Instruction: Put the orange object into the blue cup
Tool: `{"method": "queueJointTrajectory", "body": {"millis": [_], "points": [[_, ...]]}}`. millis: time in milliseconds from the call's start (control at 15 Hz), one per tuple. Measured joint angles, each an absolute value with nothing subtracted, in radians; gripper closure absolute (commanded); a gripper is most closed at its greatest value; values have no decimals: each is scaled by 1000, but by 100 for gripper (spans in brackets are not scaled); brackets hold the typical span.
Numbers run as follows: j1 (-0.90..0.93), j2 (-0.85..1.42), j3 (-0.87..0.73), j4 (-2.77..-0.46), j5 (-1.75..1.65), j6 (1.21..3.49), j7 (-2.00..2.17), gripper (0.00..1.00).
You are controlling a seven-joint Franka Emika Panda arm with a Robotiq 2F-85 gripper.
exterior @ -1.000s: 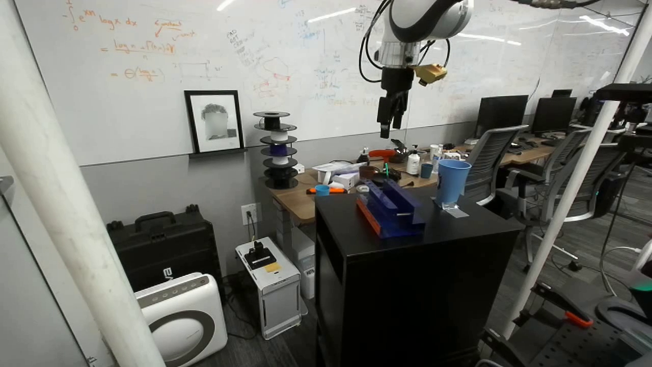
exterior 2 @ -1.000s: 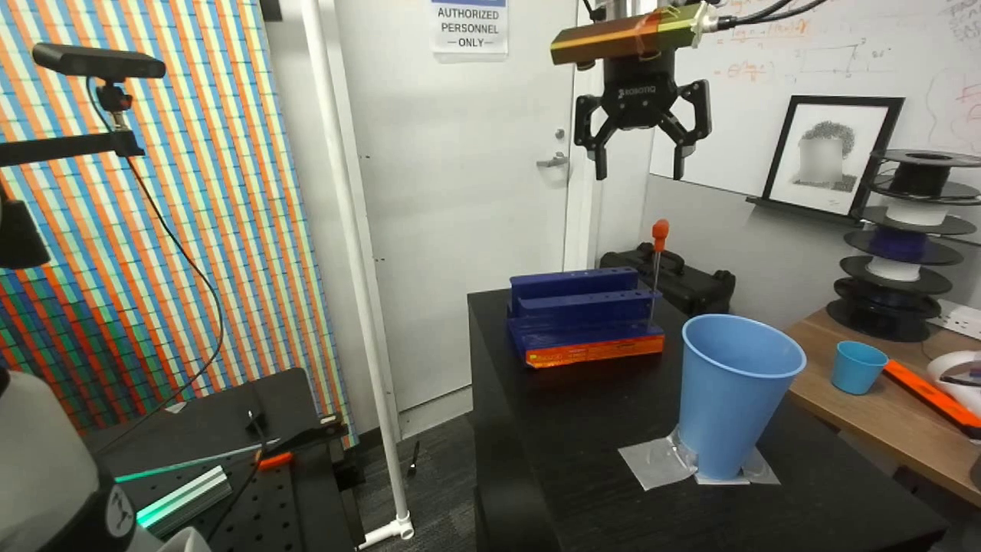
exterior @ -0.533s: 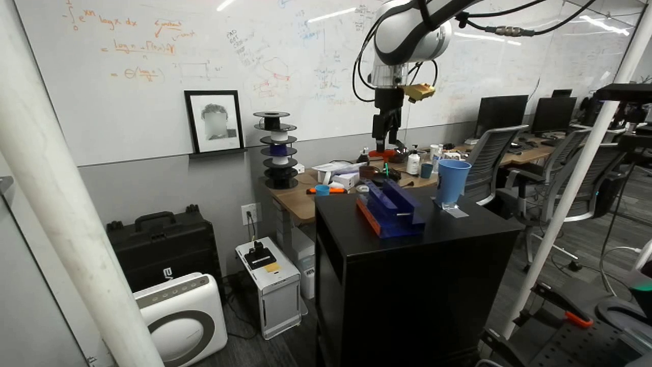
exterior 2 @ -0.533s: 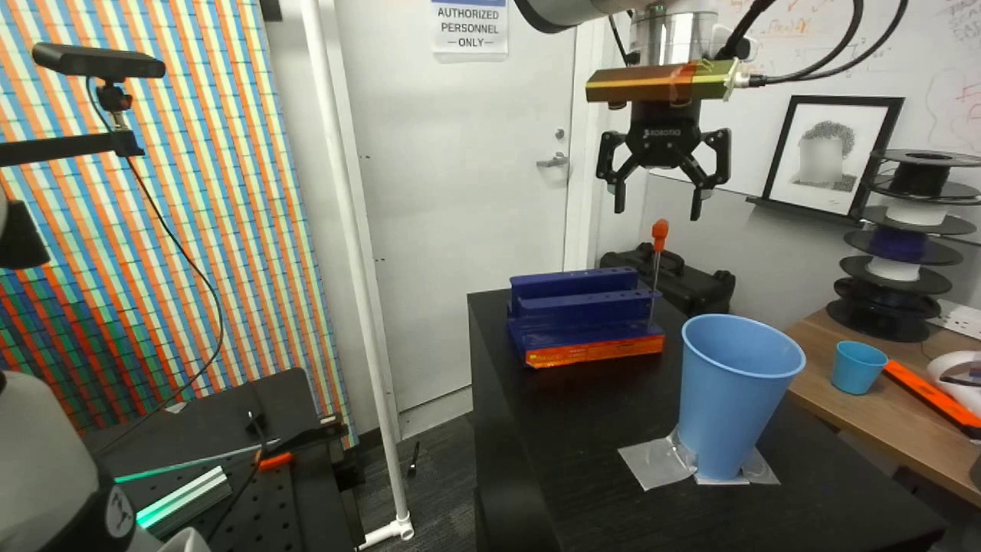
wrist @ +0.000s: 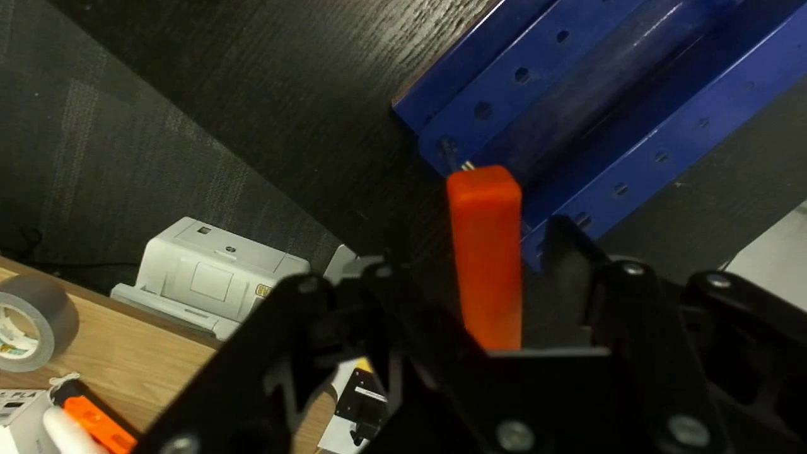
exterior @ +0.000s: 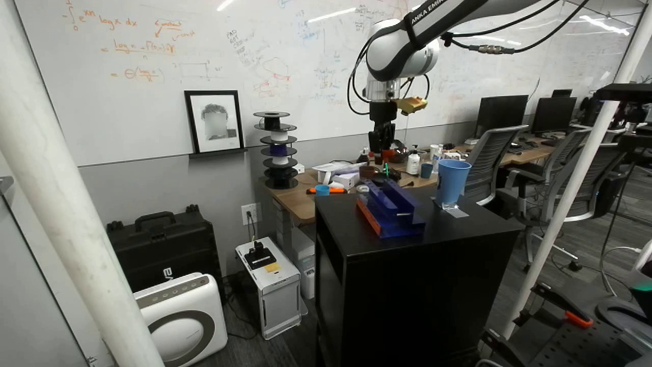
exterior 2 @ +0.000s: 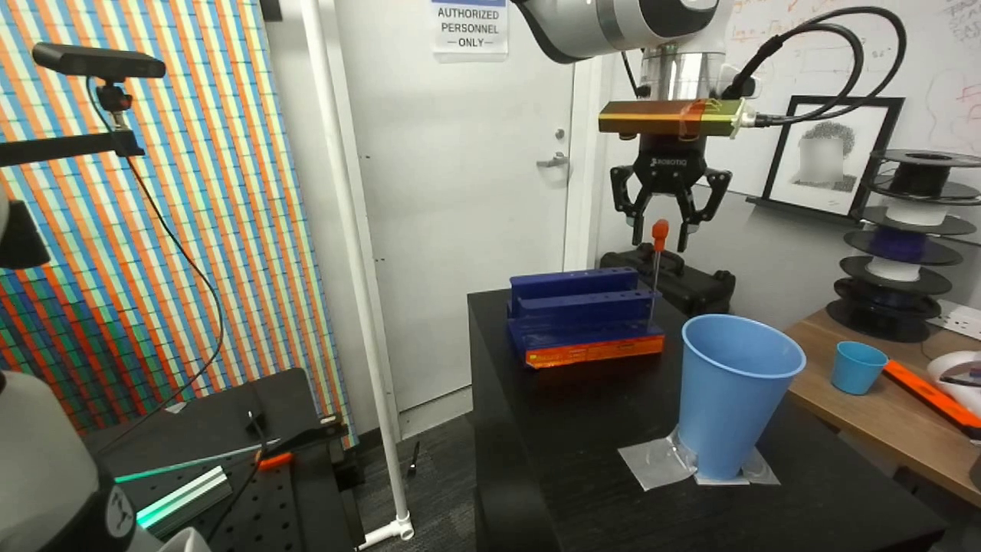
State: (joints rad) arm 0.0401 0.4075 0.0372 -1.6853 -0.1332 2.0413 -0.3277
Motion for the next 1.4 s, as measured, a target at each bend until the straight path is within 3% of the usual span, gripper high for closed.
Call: {"method": "queueJointTrajectory", "body": {"millis": [133, 267, 333, 867, 1400], "points": [[40, 415, 38, -1677, -134, 2041, -328, 89], [40, 416, 40, -1673, -134, 2040, -328, 95], [40, 416, 40, -1671, -135, 2039, -328, 90], [41, 377, 46, -1660, -148, 2014, -328, 89], [51, 142, 66, -1671, -153, 1919, -319, 90]]}}
